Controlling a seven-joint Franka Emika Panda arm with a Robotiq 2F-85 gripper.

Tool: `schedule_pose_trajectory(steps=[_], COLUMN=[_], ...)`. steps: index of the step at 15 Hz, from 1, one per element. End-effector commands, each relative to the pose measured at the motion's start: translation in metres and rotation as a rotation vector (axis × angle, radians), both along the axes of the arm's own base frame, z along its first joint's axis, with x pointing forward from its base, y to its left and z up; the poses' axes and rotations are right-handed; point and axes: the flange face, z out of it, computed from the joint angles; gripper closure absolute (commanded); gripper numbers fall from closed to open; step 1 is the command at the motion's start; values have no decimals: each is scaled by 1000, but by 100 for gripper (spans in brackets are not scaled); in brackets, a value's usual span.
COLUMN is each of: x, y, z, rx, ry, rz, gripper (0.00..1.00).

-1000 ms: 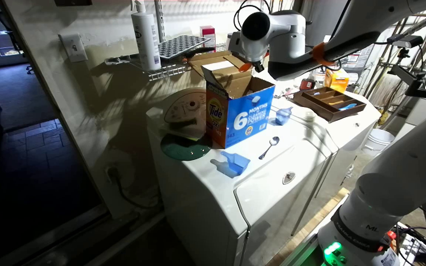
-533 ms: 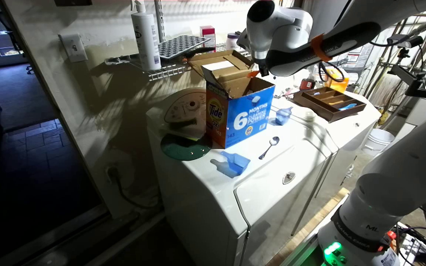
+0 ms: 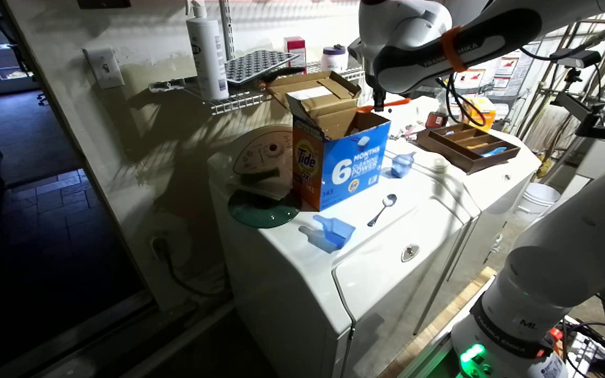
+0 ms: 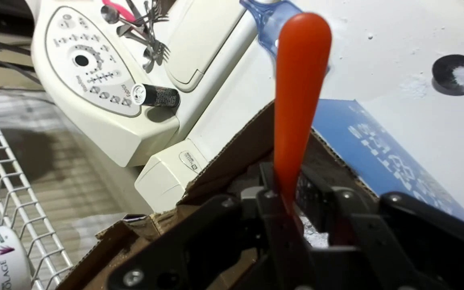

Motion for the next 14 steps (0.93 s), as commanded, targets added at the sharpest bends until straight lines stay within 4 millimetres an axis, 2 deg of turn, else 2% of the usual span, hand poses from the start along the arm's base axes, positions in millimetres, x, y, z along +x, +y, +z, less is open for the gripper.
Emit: schedule_pose_trajectory(steps=[1, 14], x=[-3, -29], y=[-6, -49], z=[8, -6], rx=[87, 240], ry=[-13, -243], rz=[-118, -579], gripper=[96, 96])
